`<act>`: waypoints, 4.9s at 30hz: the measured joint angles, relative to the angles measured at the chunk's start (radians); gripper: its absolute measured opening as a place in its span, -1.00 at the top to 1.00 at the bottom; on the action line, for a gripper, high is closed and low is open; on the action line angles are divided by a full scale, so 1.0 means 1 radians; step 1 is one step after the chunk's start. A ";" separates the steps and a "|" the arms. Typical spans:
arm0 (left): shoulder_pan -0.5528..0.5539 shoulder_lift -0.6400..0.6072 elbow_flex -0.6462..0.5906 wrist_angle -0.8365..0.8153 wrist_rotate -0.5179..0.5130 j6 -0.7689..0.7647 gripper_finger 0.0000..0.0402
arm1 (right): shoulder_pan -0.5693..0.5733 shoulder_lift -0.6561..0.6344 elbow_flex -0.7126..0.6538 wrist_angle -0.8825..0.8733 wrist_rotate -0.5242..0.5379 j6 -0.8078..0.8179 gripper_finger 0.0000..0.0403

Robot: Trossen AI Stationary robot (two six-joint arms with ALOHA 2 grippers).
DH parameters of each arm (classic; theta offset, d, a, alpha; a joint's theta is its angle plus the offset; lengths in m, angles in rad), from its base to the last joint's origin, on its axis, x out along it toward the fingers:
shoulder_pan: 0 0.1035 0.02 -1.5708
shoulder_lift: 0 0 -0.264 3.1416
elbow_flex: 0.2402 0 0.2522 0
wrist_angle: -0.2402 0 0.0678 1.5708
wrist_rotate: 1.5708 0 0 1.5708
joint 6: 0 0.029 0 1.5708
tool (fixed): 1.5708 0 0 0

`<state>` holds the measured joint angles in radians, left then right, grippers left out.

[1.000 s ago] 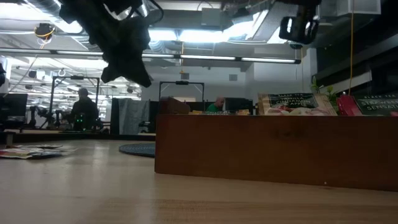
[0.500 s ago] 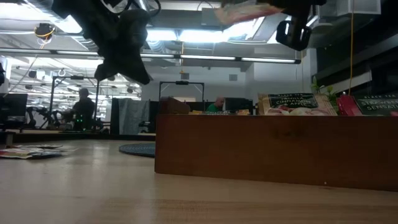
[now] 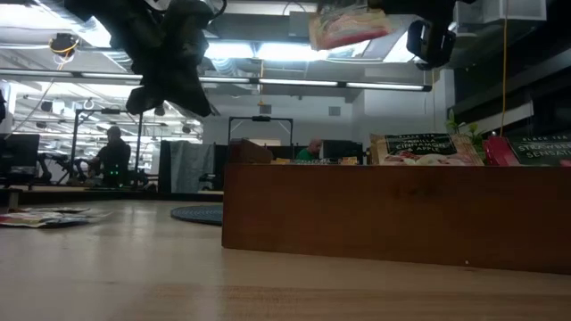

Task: Pick & Place Tea
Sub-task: Put the yellow tea bag into the left section of the wooden organizer

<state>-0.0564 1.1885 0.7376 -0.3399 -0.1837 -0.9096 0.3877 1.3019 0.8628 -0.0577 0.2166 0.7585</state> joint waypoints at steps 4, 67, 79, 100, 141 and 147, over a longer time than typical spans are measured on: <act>-0.018 0.000 0.000 0.000 -0.005 -0.041 0.98 | 0.003 0.000 0.000 0.000 0.053 0.008 1.00; -0.122 0.000 0.000 0.026 -0.140 -0.046 0.98 | 0.072 0.326 0.001 0.188 0.182 0.157 0.67; -0.147 0.000 0.000 -0.110 0.110 -0.031 0.98 | 0.035 0.302 0.017 0.243 0.060 0.145 0.65; -0.480 0.041 -0.001 -0.393 0.064 0.054 0.98 | -0.082 0.362 0.227 0.242 0.010 0.092 0.65; -0.492 0.301 -0.229 0.191 -0.177 0.029 0.98 | -0.343 0.763 0.389 0.242 -0.440 0.438 0.64; -0.454 0.304 -0.231 0.243 -0.162 0.064 0.98 | -0.345 0.801 0.389 0.246 -0.440 0.416 0.63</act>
<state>-0.5105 1.4921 0.5068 -0.0971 -0.3462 -0.8453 0.0429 2.1032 1.2514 0.1880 -0.2230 1.1749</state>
